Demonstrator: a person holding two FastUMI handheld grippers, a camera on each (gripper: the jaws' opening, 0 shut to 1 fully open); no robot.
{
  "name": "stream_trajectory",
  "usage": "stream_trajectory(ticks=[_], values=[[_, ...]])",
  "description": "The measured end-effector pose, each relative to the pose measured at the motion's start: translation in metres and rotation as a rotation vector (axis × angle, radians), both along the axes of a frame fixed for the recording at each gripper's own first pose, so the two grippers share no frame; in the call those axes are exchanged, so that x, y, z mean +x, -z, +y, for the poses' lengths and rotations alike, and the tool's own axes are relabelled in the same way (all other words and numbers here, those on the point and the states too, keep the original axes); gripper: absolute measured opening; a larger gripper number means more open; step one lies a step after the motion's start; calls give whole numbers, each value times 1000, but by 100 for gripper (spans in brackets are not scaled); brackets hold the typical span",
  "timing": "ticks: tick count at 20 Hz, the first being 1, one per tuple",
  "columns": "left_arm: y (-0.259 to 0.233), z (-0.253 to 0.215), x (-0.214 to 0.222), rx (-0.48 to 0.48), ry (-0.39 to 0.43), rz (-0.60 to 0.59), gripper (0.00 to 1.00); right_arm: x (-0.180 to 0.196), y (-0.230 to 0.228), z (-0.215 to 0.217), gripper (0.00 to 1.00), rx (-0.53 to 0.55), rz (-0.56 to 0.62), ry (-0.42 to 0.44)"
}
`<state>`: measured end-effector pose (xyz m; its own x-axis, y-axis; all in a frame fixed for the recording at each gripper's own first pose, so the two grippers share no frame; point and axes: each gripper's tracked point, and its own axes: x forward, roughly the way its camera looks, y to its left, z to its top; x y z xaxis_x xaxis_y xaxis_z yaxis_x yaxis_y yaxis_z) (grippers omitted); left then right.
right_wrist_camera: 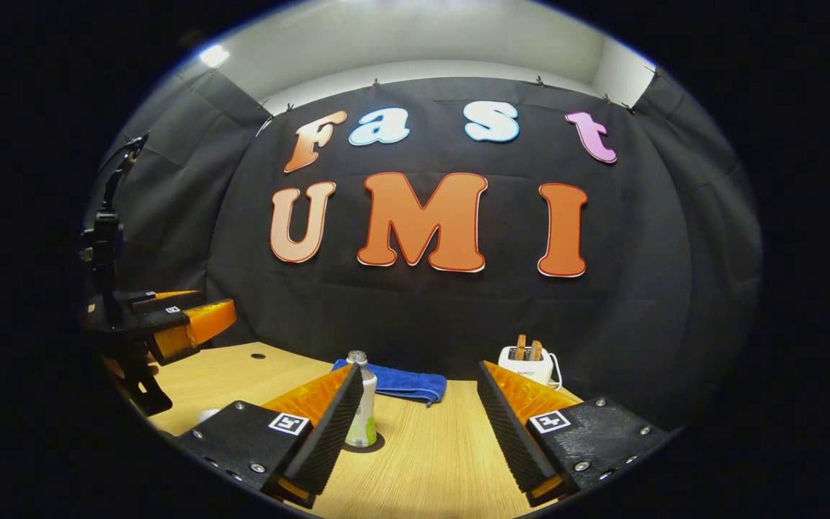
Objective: Open the teacup lid with one hand, grasp the water bottle and pour water into the teacup with the other hand; after pouring, place the water bottle on the coaster and then close the teacup lid.
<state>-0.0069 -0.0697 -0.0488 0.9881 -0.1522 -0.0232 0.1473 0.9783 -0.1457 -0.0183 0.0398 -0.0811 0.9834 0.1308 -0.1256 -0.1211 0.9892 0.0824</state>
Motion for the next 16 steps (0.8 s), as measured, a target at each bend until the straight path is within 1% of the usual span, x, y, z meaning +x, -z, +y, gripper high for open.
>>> stream_trajectory(ticks=[1,3,4,5,6,7,9,10,12,13,14,15,16], values=[[1,1,-1,-3,0,2,98,0,1,-3,95,4,2,5],[5,2,0,-4,-1,9,98,0,2,-4,95,2,3,11],[6,1,0,-3,1,12,98,0,3,-5,99,-2,5,10],[7,1,0,-2,1,14,98,0,4,-4,99,-5,7,8],[7,2,-1,0,1,15,98,-1,4,-2,95,-3,7,1],[7,1,1,1,-1,14,95,-1,2,3,95,8,2,-14],[7,2,-1,-5,-3,11,95,-2,1,12,95,32,0,-42],[6,1,-2,-10,0,8,98,-2,1,13,95,34,0,-45],[5,1,-1,-6,1,7,98,-1,-1,12,95,30,-7,-43],[5,0,-2,-7,3,4,95,-1,-1,13,95,29,-9,-45],[4,0,-2,-9,0,3,98,-1,-2,15,95,27,-11,-49],[4,0,-2,-10,3,3,95,-1,-1,15,95,24,-10,-49],[4,0,-3,-10,2,3,95,-2,-2,16,95,22,-10,-53]])
